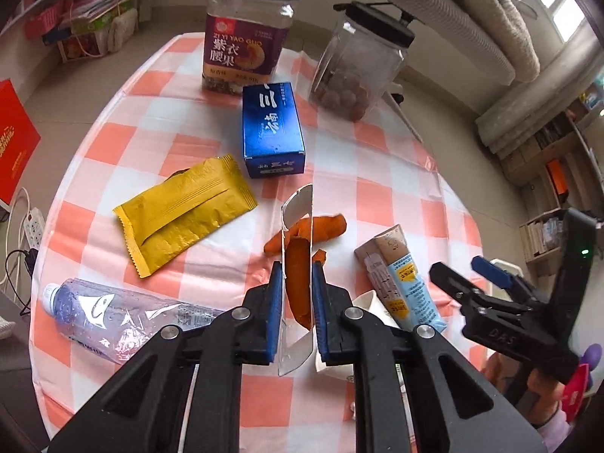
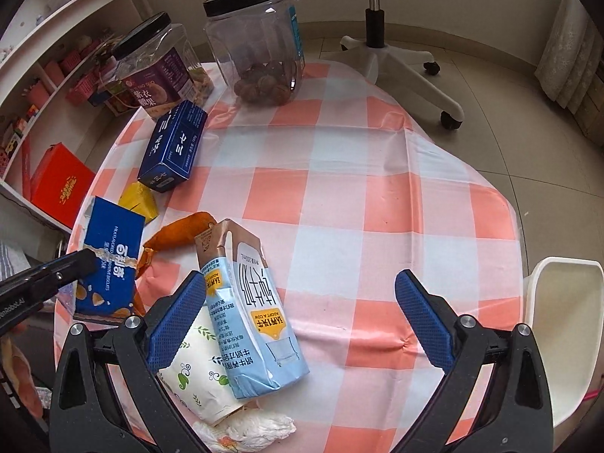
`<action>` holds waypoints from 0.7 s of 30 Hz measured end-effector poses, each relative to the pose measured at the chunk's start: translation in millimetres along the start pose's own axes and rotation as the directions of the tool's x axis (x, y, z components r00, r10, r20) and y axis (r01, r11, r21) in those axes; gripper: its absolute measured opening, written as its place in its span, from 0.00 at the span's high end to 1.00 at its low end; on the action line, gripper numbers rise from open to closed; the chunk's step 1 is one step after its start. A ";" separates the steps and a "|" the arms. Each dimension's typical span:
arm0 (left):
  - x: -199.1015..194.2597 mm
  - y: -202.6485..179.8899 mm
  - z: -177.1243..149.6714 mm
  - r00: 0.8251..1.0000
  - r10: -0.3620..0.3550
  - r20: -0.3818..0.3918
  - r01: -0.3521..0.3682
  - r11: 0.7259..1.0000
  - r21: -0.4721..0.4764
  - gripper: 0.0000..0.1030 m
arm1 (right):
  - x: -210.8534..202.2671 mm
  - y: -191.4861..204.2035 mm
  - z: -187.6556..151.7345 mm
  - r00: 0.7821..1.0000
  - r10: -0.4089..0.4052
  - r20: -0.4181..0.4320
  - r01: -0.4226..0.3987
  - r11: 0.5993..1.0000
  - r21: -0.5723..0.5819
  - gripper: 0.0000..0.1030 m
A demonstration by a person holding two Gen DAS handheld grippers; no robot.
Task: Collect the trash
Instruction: 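Grasp the clear plastic piece with the left gripper and lift it, then grasp the orange peel with the right gripper while the left gripper holds the plastic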
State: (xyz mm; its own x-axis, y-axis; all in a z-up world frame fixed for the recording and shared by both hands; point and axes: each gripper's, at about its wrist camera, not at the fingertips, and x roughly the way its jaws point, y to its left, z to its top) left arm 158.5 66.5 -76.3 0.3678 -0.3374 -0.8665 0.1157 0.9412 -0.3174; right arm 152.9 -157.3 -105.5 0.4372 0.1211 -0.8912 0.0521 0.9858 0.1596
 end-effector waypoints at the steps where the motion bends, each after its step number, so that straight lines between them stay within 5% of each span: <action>1: -6.0 1.8 0.1 1.000 -0.021 0.013 0.022 1.000 -0.014 0.85 | 1.9 2.1 -0.1 1.000 0.007 -0.006 -0.007 1.000 -0.002 0.07; 8: -40.6 16.1 -2.7 0.986 -0.151 0.076 0.158 0.984 -0.084 0.85 | 1.2 11.8 -0.9 1.000 0.019 0.005 -0.019 1.000 -0.005 0.08; 12: -52.6 17.6 -2.9 0.973 -0.206 0.106 0.216 0.973 -0.087 0.85 | -21.4 7.3 6.2 0.985 0.159 0.067 -0.162 0.986 0.050 0.08; 15: -55.6 17.8 -2.9 0.955 -0.272 0.120 0.283 0.955 -0.091 0.85 | -28.2 0.9 9.0 0.919 0.390 0.061 -0.395 0.908 0.143 0.08; 18: -57.9 13.6 -3.2 0.933 -0.337 0.128 0.349 0.932 -0.092 0.85 | -28.7 -1.8 10.7 0.839 0.540 0.065 -0.541 0.814 0.214 0.15; 21: -57.0 6.0 -3.3 0.920 -0.373 0.122 0.384 0.919 -0.086 0.85 | -26.7 1.2 12.4 0.810 0.583 0.063 -0.580 0.781 0.234 0.24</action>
State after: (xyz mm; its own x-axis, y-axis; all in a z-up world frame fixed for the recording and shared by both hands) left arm 135.2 91.3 -30.0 0.4081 -0.6592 -0.6316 0.1682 0.7343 -0.6577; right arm 152.4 -160.8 -76.2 0.4409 0.6655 -0.6023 -0.0031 0.6721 0.7404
